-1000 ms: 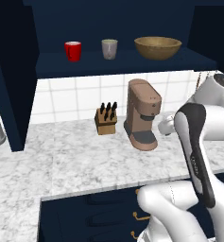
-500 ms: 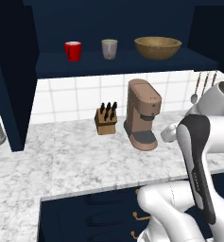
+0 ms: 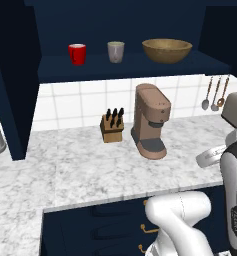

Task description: Gather all objects into one cabinet and sort the glasses and bowls to opposite sides.

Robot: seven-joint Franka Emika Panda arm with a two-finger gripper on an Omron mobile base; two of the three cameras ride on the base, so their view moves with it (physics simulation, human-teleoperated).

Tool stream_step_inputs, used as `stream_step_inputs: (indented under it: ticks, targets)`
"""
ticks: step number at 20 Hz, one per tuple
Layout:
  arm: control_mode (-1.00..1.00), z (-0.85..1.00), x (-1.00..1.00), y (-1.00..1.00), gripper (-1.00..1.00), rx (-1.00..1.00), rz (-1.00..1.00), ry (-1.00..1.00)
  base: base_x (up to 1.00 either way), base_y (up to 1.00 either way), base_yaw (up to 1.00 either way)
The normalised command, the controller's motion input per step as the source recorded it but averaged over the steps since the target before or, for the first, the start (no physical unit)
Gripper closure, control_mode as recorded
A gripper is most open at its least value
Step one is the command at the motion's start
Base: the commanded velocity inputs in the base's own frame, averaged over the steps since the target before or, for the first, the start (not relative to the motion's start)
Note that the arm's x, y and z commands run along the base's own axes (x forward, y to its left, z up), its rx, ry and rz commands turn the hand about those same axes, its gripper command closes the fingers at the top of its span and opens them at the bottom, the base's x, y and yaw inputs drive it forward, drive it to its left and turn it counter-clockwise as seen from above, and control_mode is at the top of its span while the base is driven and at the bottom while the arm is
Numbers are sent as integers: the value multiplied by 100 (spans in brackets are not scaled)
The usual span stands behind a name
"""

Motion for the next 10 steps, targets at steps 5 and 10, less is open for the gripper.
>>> stream_step_inputs:
  ticks: [5, 10]
  targets:
    - [-100, 5, -1, 30, -100, 4, 0, 0, 0, 0, 0]
    - [-100, 2, 2, 17, -100, 1, 0, 0, 0, 0, 0]
